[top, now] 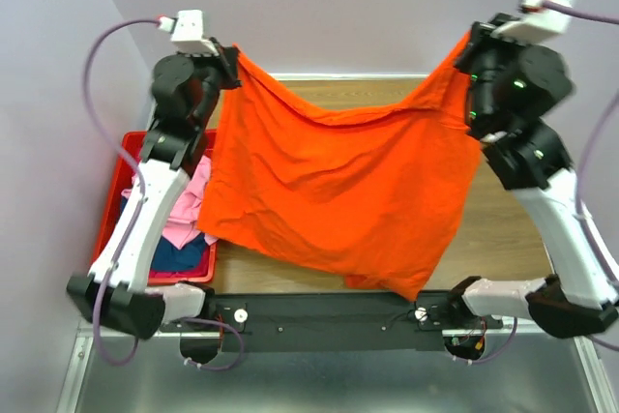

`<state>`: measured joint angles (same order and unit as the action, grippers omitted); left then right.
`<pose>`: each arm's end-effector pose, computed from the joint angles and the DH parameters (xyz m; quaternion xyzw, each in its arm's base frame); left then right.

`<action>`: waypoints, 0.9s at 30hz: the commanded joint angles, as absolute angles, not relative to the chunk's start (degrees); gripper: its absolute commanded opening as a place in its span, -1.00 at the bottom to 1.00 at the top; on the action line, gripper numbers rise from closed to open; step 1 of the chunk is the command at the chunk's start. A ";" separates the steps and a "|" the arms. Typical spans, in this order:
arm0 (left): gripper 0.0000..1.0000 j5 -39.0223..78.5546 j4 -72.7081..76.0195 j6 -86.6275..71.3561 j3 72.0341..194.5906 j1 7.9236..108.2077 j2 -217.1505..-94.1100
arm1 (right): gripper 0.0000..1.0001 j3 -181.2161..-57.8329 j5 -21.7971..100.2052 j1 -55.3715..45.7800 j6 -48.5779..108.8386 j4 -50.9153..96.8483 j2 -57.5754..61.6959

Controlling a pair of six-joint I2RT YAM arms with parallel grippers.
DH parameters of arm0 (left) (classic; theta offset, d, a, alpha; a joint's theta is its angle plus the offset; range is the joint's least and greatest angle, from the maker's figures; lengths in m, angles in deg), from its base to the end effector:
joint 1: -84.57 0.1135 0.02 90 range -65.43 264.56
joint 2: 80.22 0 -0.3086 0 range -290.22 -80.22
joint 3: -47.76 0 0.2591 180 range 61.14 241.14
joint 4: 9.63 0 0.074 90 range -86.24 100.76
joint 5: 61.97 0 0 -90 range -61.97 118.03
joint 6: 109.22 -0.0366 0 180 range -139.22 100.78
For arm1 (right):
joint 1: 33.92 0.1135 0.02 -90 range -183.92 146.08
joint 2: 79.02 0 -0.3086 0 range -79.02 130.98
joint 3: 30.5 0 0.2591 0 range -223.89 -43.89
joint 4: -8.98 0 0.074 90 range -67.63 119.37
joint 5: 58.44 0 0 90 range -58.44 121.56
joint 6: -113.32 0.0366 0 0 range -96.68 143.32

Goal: Fold and stack the t-shirts
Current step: Flatten the tshirt out

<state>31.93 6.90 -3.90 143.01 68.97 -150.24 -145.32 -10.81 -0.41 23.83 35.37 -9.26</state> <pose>0.2493 -0.0670 0.5307 -0.0242 0.6511 -0.1808 0.7367 0.1737 0.0854 0.6188 0.1271 0.6046 0.0201 0.7860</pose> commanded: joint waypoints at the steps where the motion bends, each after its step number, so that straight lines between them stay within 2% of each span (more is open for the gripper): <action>1: -1.00 25.66 7.00 -1.11 145.59 69.36 -155.18 | -0.99 -146.54 -15.98 -0.61 18.57 31.43 -5.03; 6: -1.00 22.67 8.25 -0.32 150.44 69.36 -157.05 | -0.99 -152.69 -17.04 -0.96 14.97 31.16 -1.07; 10: -1.00 23.89 6.92 0.21 149.21 69.36 -151.07 | -0.99 -156.12 -14.76 -0.96 14.35 31.16 -1.50; 22: -1.00 27.59 14.13 -2.86 144.12 69.36 -129.02 | -0.99 -154.54 -6.14 -0.96 16.46 31.60 -15.90; 27: -1.00 30.75 18.70 -4.19 147.18 69.36 -123.21 | -0.99 -160.95 -4.30 -0.96 14.97 34.67 -16.62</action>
<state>27.60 14.48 -2.31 145.76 69.08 -124.34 -156.31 -7.42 -0.67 16.18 33.88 -16.85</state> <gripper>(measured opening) 0.008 0.005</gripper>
